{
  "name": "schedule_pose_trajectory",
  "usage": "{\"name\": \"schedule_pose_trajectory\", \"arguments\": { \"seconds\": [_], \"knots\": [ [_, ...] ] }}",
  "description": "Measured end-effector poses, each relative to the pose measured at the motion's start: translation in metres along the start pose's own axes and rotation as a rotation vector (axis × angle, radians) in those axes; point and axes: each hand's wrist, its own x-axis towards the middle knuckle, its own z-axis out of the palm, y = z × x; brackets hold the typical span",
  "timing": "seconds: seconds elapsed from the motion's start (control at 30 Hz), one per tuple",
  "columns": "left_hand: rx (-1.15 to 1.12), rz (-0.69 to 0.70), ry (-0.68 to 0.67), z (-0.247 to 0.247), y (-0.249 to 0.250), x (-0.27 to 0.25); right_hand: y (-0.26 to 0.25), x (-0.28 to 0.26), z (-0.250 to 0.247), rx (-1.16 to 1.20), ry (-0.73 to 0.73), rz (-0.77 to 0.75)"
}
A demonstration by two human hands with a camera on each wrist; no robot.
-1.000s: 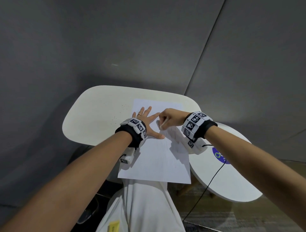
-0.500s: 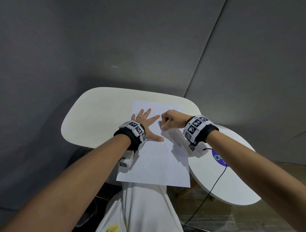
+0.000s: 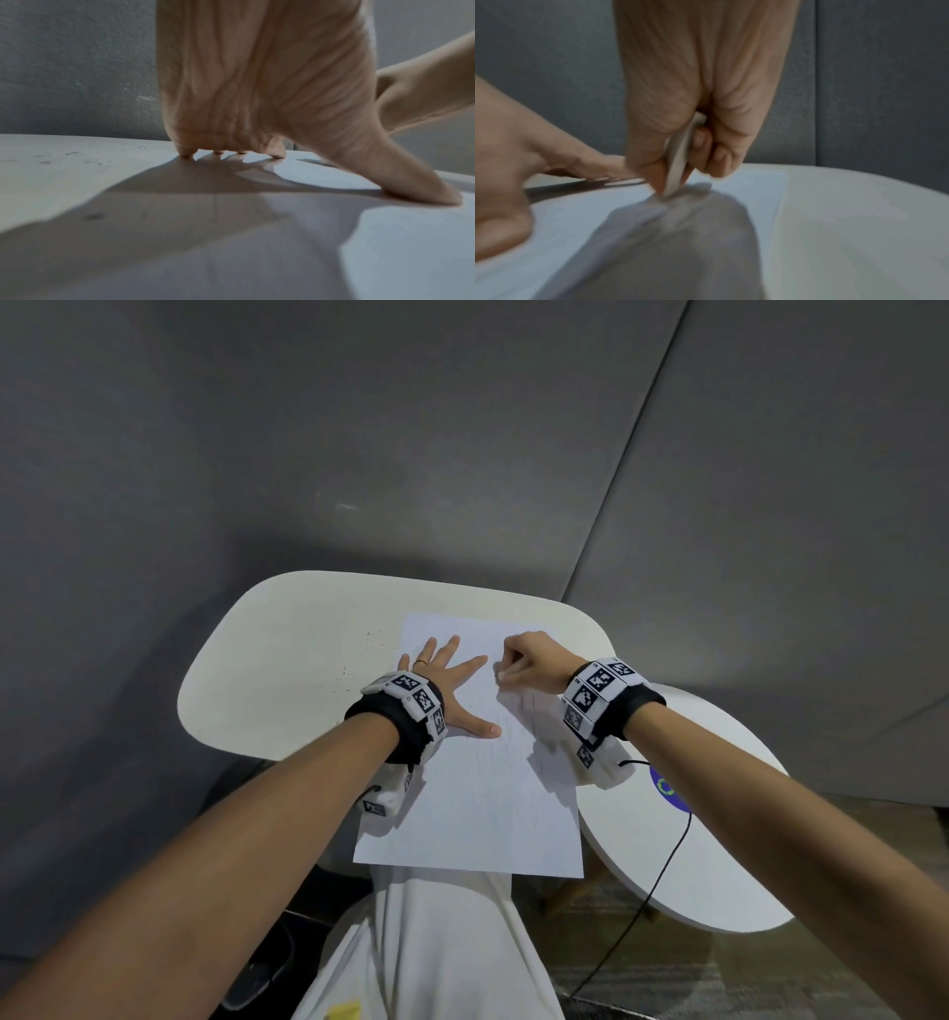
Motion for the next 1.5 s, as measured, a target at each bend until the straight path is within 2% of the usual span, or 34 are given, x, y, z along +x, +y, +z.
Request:
{"name": "schedule_pose_trajectory", "arguments": {
  "seconds": [0.1, 0.13, 0.23, 0.27, 0.37, 0.4, 0.53, 0.57, 0.67, 0.73, 0.83, 0.87, 0.97, 1.0, 1.07, 1.13, 1.2, 1.3, 1.37, 1.4, 1.47, 1.5],
  "knots": [
    [-0.002, 0.001, 0.008, 0.002, 0.000, -0.002, 0.002, -0.003, 0.001, -0.049, -0.217, 0.000],
    [-0.003, -0.001, 0.007, 0.002, 0.001, -0.002, 0.004, -0.002, 0.000, -0.030, -0.201, 0.005],
    [-0.001, -0.004, 0.004, 0.001, 0.001, -0.003, 0.006, 0.004, -0.003, 0.054, 0.002, 0.014],
    [-0.004, -0.004, 0.004, 0.001, 0.001, -0.003, 0.007, 0.003, -0.003, 0.058, 0.004, 0.015],
    [0.003, -0.005, 0.011, 0.002, 0.001, -0.003, 0.009, -0.002, 0.000, -0.004, -0.185, 0.010],
    [0.004, -0.004, 0.010, 0.002, 0.001, -0.003, 0.009, -0.002, -0.001, 0.001, -0.195, 0.013],
    [-0.001, -0.002, 0.001, 0.001, 0.001, -0.003, 0.011, 0.004, -0.002, 0.087, 0.024, 0.013],
    [-0.001, -0.007, 0.001, 0.001, 0.001, -0.002, 0.011, 0.003, -0.001, 0.073, 0.008, 0.007],
    [0.011, -0.014, 0.002, 0.002, 0.002, -0.002, 0.013, 0.000, -0.002, -0.012, -0.238, 0.005],
    [0.016, -0.013, 0.003, 0.002, 0.002, -0.002, 0.014, 0.004, -0.006, 0.006, -0.226, 0.006],
    [0.002, -0.012, -0.012, 0.000, 0.002, -0.003, 0.012, 0.007, -0.006, 0.049, -0.018, 0.013],
    [0.000, -0.015, -0.014, -0.001, 0.003, -0.003, 0.012, 0.005, -0.005, 0.041, -0.029, 0.009],
    [0.001, -0.015, -0.014, -0.001, 0.003, -0.003, 0.015, -0.001, -0.002, -0.018, -0.242, 0.004],
    [0.001, -0.013, -0.010, 0.000, 0.003, -0.002, 0.015, -0.002, -0.003, -0.011, -0.235, 0.005],
    [0.004, -0.008, 0.000, -0.001, 0.002, -0.003, 0.017, 0.002, -0.004, 0.047, -0.074, -0.001],
    [0.010, -0.001, -0.007, 0.001, 0.002, -0.002, 0.023, 0.004, -0.001, 0.111, 0.094, 0.055],
    [0.015, 0.005, -0.010, 0.002, 0.001, -0.003, 0.030, 0.001, 0.005, 0.242, 0.188, 0.115],
    [0.073, 0.055, 0.077, 0.005, 0.014, -0.008, 0.038, -0.006, 0.015, 0.410, 0.304, 0.191],
    [0.137, 0.175, 0.161, 0.009, 0.032, -0.015, 0.043, -0.005, 0.020, 0.407, 0.345, 0.241],
    [0.106, 0.266, 0.148, 0.012, 0.040, -0.019, 0.045, -0.002, 0.022, 0.415, 0.337, 0.251],
    [0.076, 0.406, 0.029, 0.023, 0.046, -0.024, 0.049, 0.005, 0.025, 0.443, 0.309, 0.262],
    [0.084, 0.362, -0.020, 0.027, 0.045, -0.025, 0.050, 0.006, 0.025, 0.461, 0.302, 0.266]
  ]
}}
